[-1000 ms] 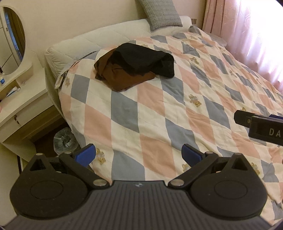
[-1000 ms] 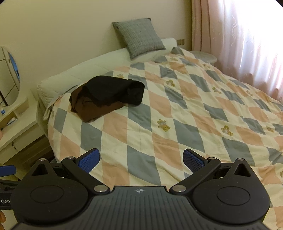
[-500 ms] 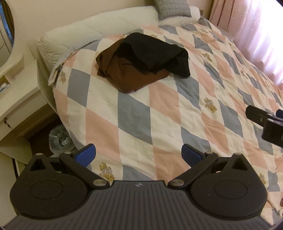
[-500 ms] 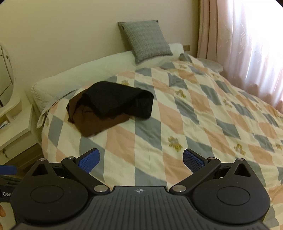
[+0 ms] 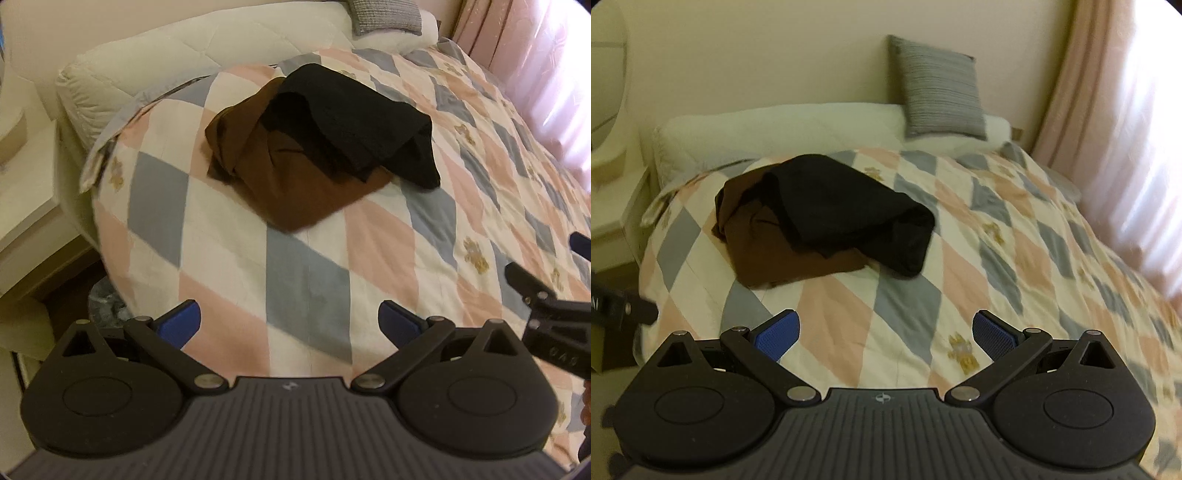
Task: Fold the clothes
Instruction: 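Grasp the black trousers waistband with the left gripper while the right gripper grasps beside it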
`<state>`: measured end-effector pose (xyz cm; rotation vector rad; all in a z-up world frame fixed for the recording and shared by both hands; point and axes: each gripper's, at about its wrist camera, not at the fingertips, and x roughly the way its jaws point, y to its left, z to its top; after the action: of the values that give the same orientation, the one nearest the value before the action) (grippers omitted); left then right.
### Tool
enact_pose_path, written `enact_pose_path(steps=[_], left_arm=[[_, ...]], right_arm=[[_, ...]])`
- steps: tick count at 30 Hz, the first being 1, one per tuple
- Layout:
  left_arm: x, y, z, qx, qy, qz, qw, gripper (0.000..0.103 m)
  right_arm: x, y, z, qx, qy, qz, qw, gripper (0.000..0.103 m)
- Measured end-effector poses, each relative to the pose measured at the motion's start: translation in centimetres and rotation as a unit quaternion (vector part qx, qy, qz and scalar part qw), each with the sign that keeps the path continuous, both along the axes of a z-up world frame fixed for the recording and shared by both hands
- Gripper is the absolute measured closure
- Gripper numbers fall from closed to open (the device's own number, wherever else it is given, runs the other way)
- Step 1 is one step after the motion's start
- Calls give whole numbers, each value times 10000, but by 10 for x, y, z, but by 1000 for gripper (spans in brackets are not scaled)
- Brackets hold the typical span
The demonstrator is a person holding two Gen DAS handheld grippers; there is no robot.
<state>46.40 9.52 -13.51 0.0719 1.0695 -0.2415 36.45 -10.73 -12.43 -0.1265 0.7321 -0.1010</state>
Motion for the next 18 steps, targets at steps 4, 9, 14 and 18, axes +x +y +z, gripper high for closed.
enact_pose_path(steps=[4, 9, 14, 18], left_arm=[[37, -2, -17, -190, 35, -75, 9998, 9], [80, -11, -41, -263, 34, -211, 9994, 24], [113, -20, -61, -459, 35, -277, 9986, 42], [131, -25, -75, -502, 22, -251, 9984, 44]], right_arm=[[38, 7, -21, -431, -35, 401, 9983, 13], [83, 9, -47, -866, -177, 1007, 9910, 29], [119, 16, -74, -1344, -273, 1698, 9759, 51], [147, 29, -100, -1803, -325, 2255, 9569, 62]])
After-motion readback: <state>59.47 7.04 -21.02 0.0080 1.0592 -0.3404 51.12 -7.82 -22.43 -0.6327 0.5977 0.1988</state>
